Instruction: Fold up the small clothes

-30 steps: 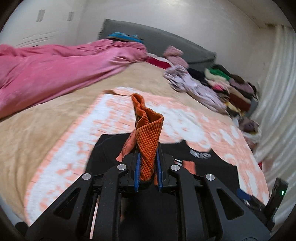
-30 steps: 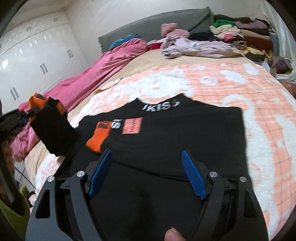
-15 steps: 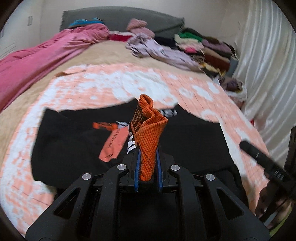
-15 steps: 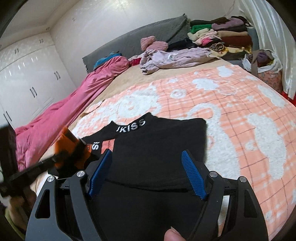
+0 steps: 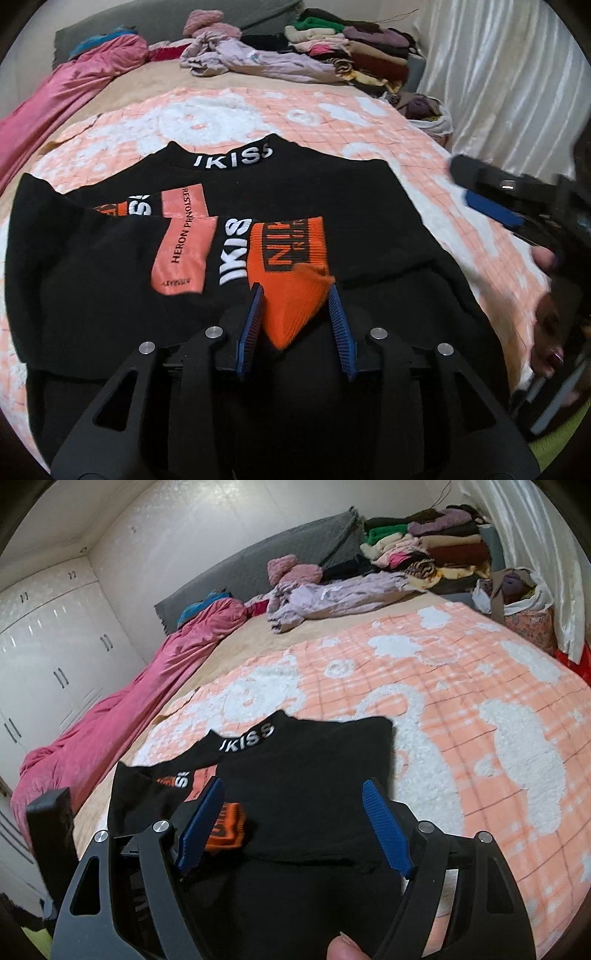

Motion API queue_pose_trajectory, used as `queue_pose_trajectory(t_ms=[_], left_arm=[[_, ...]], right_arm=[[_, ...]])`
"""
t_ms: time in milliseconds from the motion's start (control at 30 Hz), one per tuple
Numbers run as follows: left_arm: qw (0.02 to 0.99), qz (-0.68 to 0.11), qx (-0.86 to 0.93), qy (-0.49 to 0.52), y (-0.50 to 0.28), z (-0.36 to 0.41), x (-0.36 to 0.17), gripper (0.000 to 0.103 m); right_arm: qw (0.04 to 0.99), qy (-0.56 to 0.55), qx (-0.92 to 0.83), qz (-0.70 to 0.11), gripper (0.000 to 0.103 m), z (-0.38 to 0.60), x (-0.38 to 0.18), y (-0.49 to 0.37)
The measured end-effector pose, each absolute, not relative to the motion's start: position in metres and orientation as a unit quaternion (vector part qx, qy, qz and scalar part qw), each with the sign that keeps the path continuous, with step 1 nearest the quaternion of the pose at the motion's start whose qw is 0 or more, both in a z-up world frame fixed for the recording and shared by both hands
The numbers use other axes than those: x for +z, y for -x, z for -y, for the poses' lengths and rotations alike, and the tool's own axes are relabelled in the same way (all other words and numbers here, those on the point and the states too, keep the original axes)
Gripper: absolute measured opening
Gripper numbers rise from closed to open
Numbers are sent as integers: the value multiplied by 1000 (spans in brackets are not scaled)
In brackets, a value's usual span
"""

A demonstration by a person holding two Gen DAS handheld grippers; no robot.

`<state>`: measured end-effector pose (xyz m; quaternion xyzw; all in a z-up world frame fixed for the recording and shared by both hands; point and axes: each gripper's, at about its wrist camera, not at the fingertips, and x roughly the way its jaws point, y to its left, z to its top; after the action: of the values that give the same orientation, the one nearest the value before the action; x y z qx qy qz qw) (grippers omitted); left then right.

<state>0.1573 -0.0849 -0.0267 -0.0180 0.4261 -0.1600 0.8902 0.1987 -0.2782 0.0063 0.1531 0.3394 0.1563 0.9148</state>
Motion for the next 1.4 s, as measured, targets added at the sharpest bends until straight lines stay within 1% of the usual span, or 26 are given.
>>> queue_pose_trajectory(t_ms=[200, 400, 500, 567, 600, 667, 700, 733, 767, 800, 833, 1000, 1067, 1167, 1400], left_arm=[[901, -409, -139, 38, -138, 51, -9, 29], [916, -389, -76, 60, -126, -8, 10, 33], [923, -378, -34, 65, -122, -36, 18, 36], [927, -370, -2, 65, -118, -52, 20, 37], [927, -369, 9, 66, -117, -58, 20, 37], [927, -369, 20, 69, -117, -68, 20, 38], [925, -371, 24, 76, -118, -73, 19, 38], [924, -372, 25, 83, -119, -76, 18, 38], [924, -373, 25, 85, -120, -78, 18, 38], [923, -374, 27, 87, -121, -79, 17, 38], [923, -374, 28, 88, -121, -80, 17, 38], [921, -376, 26, 96, -123, -83, 16, 38], [921, -376, 24, 100, -126, -83, 17, 38], [919, -380, 26, 103, -132, -82, 15, 38], [918, -390, 15, 75, -157, -59, 12, 38]], right_arm=[[899, -120, 198, -373, 76, 244, -8, -206], [874, -84, 226, -421, 76, 202, -28, -225], [863, -79, 232, -442, 74, 190, -40, -237], [852, -81, 245, -456, 59, 185, -48, -242], [846, -82, 252, -464, 57, 181, -53, -243], [842, -71, 261, -466, 44, 174, -57, -243], [843, -66, 264, -465, 40, 171, -58, -243], [843, -63, 267, -463, 31, 170, -58, -242], [844, -61, 269, -461, 18, 168, -57, -242], [846, -58, 271, -456, 10, 167, -55, -242], [847, -59, 275, -452, 6, 168, -52, -241], [869, -53, 285, -401, 5, 182, -17, -237], [886, -43, 269, -376, 5, 193, 1, -237], [904, -25, 234, -358, 5, 212, 13, -242], [903, -39, 192, -382, 5, 239, -11, -261]])
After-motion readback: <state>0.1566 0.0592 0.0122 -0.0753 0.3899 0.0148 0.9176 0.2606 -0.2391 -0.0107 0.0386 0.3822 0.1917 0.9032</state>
